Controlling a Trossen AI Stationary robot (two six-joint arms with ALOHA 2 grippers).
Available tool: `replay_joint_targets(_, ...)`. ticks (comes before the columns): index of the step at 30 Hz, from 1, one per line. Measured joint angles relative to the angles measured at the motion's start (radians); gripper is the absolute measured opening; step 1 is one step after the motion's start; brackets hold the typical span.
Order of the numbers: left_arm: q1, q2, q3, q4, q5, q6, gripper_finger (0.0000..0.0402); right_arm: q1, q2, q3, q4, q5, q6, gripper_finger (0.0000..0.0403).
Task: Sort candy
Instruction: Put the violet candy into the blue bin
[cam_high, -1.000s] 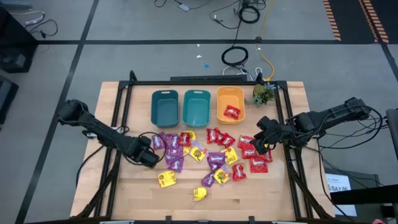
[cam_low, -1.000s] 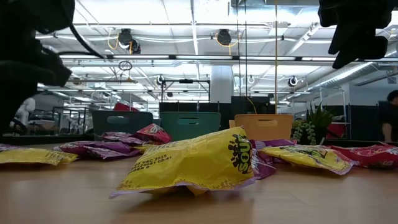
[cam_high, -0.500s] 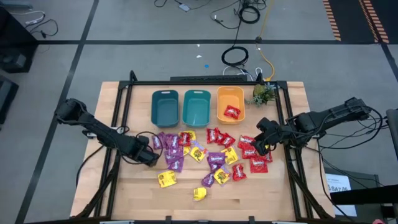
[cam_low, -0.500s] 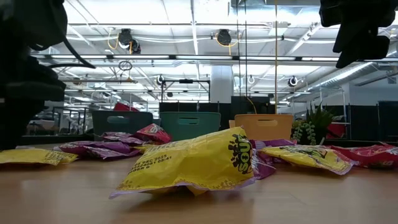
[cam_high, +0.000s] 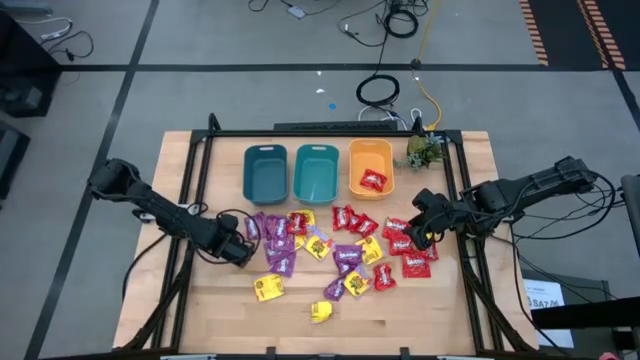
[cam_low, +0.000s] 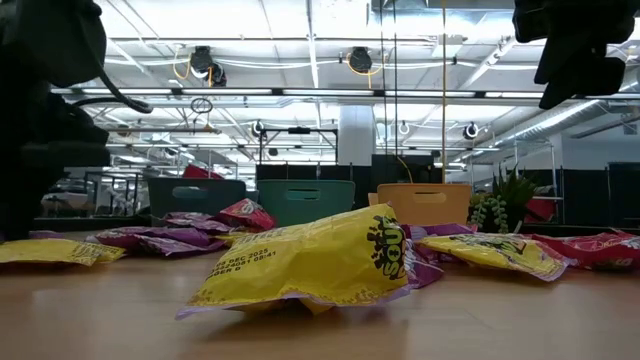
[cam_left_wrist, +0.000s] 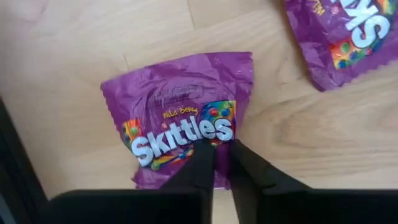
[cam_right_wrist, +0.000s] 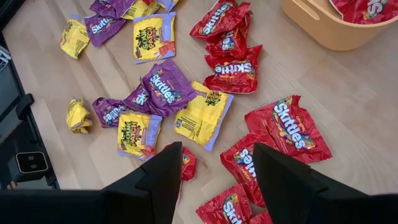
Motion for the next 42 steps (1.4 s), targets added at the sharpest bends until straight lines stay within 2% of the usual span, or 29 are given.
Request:
replay_joint_targets(6,0.000,0.004,0.012,-0.031,0.001,-0.002,0.0017,0.000,0.000,0.000,0.000,0.000,0.000,0.0187)
replay_joint_targets(15,-0.001,0.001,0.142,-0.179,0.014,0.003,0.0012,0.000,0.000,0.000,-0.001,0.001,-0.015,0.0187)
replay_joint_targets(22,-0.001,-0.001,0.284,-0.268,-0.024,0.051,0.0011,0.000,0.000,0.000,0.000,0.001,-0.015,0.0187)
replay_joint_targets(28,0.026,-0.004,0.465,-0.472,-0.105,0.130,0.0010,0.000,0.000,0.000,0.006,0.011,-0.015,0.0187)
replay_joint_targets(32,0.102,-0.024,0.578,-0.543,-0.206,0.268,0.0010,0.000,0.000,0.000,0.034,0.051,-0.015,0.0187)
replay_joint_targets(36,0.277,-0.049,0.633,-0.523,-0.270,0.517,0.0010,0.000,0.000,0.000,0.082,0.062,0.007,0.0187)
replay_joint_targets(39,0.443,-0.048,0.636,-0.443,-0.273,0.761,0.0010,0.000,0.000,0.000,0.110,0.076,0.015,0.0187)
replay_joint_targets(42,0.595,-0.045,0.636,-0.287,-0.229,0.999,0.0010,0.000,0.000,0.000,0.113,0.102,0.073,0.0187)
